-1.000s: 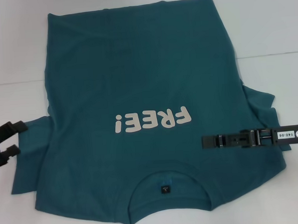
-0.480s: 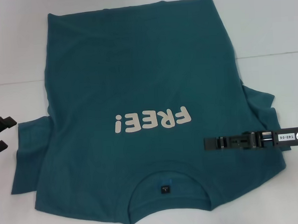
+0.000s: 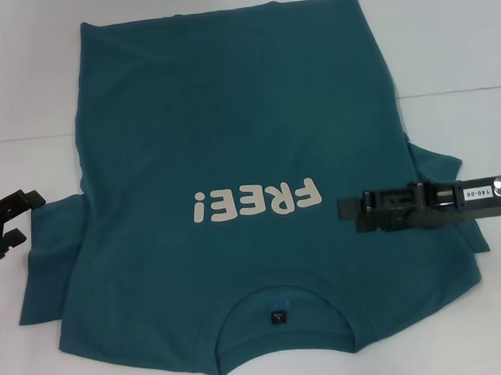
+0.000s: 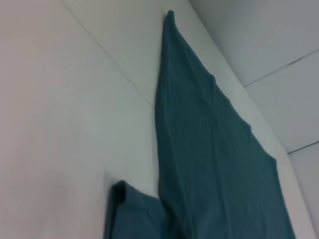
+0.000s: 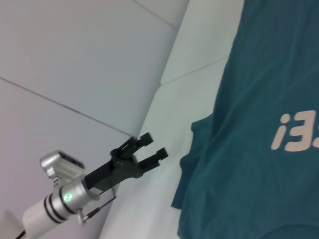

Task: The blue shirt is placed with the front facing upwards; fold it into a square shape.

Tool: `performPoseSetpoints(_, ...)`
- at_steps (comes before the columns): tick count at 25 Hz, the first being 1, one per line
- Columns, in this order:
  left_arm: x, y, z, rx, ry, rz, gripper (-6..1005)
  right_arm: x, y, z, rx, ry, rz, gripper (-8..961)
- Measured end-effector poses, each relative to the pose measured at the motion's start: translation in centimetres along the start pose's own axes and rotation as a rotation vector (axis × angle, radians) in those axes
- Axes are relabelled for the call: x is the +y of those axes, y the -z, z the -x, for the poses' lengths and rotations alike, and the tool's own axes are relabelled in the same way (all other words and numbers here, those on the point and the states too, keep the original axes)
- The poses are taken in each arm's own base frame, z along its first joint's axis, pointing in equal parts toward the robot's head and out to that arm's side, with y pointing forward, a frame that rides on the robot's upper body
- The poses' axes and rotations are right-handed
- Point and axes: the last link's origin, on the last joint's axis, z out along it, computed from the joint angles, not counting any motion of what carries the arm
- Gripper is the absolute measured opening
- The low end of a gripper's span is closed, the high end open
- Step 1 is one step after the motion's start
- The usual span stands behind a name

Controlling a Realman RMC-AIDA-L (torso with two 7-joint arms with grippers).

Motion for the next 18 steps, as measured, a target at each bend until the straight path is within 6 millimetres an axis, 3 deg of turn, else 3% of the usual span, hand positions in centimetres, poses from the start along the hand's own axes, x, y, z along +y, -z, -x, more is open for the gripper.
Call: performPoseSetpoints(18,-1.6,-0.5,-0.1,0.028,-0.051,-0.115,872,0.5,-0.2,0.4,0.018,-0.012,0.01,940)
